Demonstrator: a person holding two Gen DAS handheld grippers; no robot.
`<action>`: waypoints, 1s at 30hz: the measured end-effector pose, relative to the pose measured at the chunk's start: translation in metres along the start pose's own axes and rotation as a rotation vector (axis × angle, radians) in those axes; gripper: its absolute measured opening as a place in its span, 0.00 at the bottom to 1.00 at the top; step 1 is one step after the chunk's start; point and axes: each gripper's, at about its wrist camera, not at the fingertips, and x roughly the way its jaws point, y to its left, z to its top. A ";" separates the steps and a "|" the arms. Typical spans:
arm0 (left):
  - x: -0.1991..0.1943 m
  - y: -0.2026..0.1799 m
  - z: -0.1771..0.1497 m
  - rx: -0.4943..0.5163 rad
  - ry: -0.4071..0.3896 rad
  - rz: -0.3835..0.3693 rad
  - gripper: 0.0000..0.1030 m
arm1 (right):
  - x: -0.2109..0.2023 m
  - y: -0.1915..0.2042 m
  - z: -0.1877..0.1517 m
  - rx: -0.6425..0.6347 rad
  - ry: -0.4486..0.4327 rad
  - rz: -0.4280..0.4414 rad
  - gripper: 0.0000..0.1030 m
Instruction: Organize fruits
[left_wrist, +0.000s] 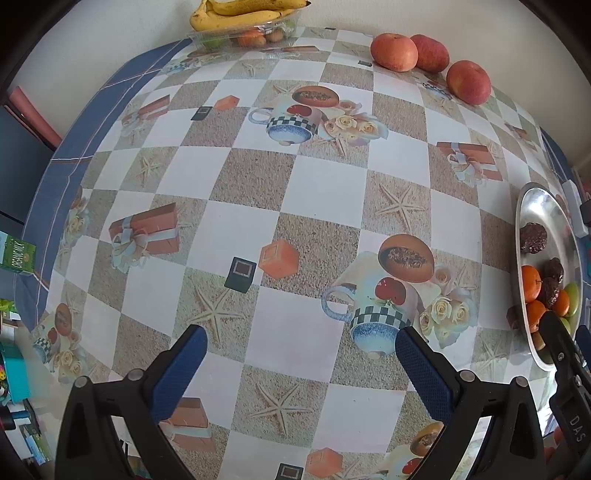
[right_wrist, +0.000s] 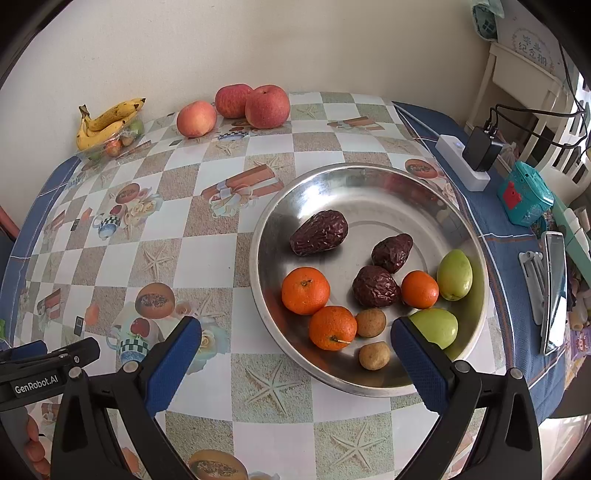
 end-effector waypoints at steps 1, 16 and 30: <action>0.000 0.000 0.000 0.000 0.001 0.001 1.00 | 0.000 0.000 0.000 -0.001 0.001 -0.001 0.99; 0.002 0.000 -0.001 0.003 0.009 0.007 1.00 | 0.000 0.000 0.000 -0.004 0.007 -0.003 0.99; 0.000 -0.001 -0.001 0.020 0.001 0.029 1.00 | 0.002 0.000 -0.001 -0.003 0.013 -0.006 0.99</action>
